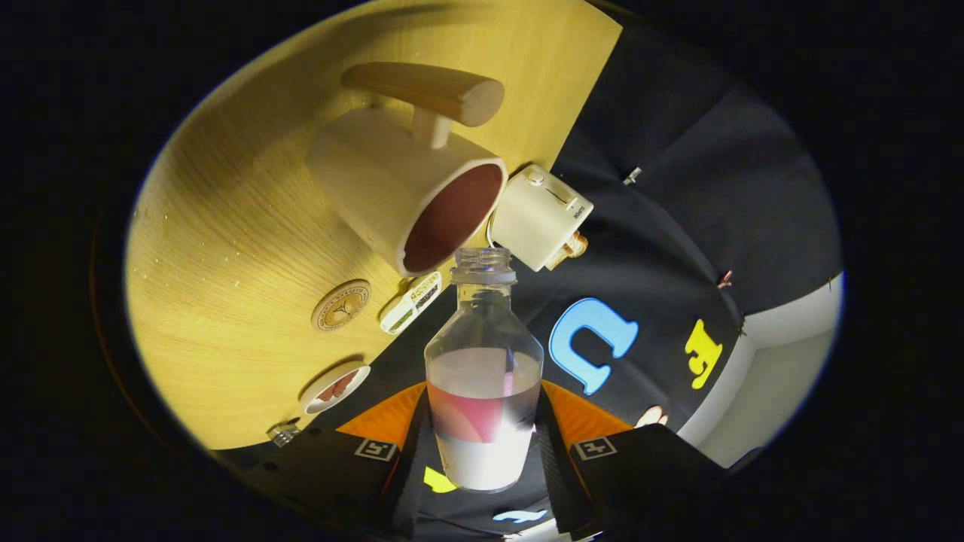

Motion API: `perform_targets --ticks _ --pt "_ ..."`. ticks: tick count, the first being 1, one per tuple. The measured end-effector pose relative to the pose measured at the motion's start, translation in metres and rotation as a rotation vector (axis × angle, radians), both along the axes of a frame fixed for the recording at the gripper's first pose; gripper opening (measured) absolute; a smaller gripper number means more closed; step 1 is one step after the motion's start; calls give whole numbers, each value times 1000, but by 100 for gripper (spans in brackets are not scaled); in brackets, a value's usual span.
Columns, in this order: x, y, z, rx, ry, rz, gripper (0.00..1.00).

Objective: Take the bottle from table, then pour the juice into the cup, finally place the bottle on the coaster

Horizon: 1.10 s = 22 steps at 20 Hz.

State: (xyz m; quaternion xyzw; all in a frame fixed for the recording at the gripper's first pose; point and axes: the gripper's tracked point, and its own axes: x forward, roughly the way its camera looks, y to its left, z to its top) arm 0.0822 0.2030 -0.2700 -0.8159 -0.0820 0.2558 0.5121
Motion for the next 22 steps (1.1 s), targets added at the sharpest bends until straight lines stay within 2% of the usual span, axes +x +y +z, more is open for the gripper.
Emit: perform_targets --ticks 5,9,14,17,22 --pt "-6 -20 -13 202 156 -219 69" --pt "-8 -20 -18 346 225 -298 70" --pt "-19 -8 -20 575 349 -352 70" --pt "-25 1 -24 803 478 -411 70" --pt "-10 0 -15 1146 589 -517 70"
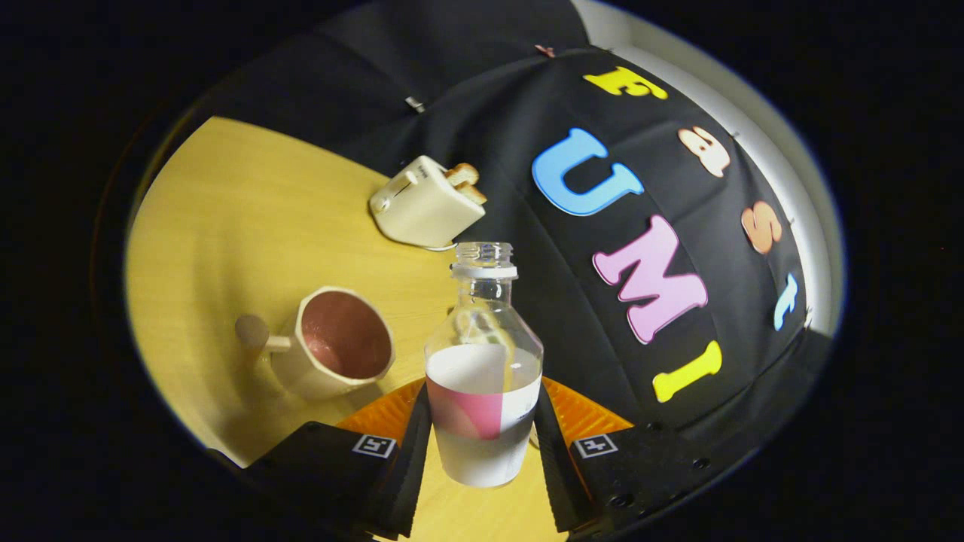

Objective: Take the bottle from table, then pour the juice into the cup, finally place the bottle on the coaster

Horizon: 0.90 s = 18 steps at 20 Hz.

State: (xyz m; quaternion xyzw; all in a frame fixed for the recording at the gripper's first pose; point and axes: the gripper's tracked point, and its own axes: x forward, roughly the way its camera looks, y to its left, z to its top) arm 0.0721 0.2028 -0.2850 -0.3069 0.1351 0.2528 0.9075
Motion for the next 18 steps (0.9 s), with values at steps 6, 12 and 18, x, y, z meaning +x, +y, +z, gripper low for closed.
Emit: perform_targets --ticks 6,12,18 --pt "4 1 10 341 148 -126 70" --pt "8 7 25 621 189 -156 72" --pt "68 -11 46 786 127 -201 72"
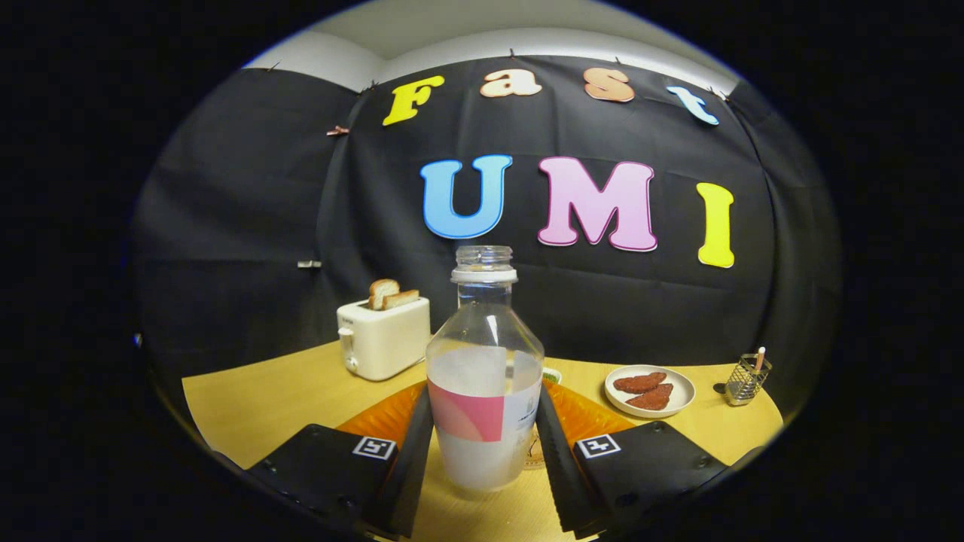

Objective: Take the bottle from table, then pour the juice into the cup, finally place the bottle on the coaster

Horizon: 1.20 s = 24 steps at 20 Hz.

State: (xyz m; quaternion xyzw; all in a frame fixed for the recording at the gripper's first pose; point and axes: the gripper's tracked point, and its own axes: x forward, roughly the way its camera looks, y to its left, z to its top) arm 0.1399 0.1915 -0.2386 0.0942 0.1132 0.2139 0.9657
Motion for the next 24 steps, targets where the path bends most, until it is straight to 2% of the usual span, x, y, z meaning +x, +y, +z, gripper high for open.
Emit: perform_targets --ticks 9,17,24 --pt "67 -5 -73 -26 22 -37 72" --pt "85 4 -119 -48 51 -53 72" --pt "86 3 -133 -40 78 -70 73"
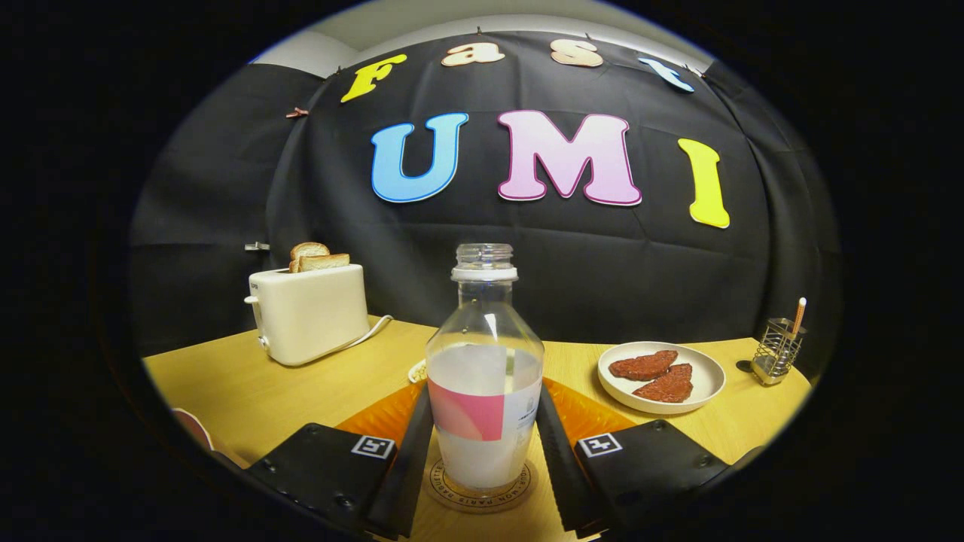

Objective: Take the bottle from table, then pour the juice into the cup, finally place the bottle on the coaster

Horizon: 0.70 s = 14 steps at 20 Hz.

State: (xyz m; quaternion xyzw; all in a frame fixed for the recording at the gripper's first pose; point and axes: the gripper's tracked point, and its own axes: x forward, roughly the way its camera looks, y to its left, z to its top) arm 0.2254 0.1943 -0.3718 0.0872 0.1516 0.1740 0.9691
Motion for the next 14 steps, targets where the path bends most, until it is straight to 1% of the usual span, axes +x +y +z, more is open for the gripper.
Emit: perform_targets --ticks 5,8,9,10,11,14 --pt "-5 -3 2 1 -14 1 75" --pt "-9 1 -2 22 12 17 78" --pt "-11 1 -4 25 25 21 89" --pt "-12 1 -6 19 35 18 96" --pt "-14 -1 -6 15 39 16 99" --pt "-16 -6 1 27 34 -2 99"
